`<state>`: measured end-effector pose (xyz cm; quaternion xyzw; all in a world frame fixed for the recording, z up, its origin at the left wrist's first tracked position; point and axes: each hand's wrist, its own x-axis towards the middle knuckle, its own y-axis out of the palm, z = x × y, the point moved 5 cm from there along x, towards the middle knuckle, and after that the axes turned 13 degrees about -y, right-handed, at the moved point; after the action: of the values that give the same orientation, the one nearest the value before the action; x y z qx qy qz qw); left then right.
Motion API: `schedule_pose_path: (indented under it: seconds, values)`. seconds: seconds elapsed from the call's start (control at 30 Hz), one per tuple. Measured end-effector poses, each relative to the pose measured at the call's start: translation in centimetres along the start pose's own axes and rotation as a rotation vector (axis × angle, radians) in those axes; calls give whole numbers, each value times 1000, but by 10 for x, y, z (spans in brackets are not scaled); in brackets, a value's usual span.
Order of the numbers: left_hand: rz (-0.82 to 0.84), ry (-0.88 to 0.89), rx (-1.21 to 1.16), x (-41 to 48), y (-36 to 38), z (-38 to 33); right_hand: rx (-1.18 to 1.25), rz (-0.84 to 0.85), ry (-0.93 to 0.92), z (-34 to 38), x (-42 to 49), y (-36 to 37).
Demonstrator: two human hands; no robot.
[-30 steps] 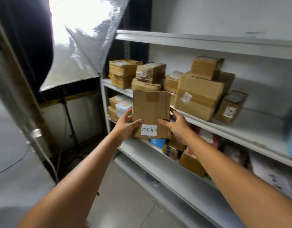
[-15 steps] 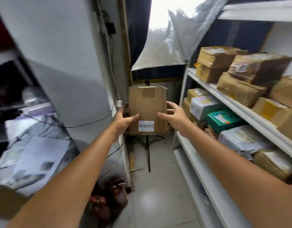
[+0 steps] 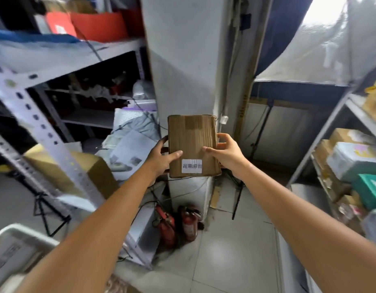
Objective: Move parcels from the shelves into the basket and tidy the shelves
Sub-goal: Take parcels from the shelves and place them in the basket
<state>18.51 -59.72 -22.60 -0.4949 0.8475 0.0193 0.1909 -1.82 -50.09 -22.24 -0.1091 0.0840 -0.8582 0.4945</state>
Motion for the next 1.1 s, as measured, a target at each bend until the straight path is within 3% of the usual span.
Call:
schedule_pose_path:
  seconds: [0.5,1.1]
  values:
    - [-220,-162,-67,-83,-121,94,-145,294,22,-2,-47,144]
    - [-667,-293,-168,-220,-171,158,-107,775,-199,27,-106,249]
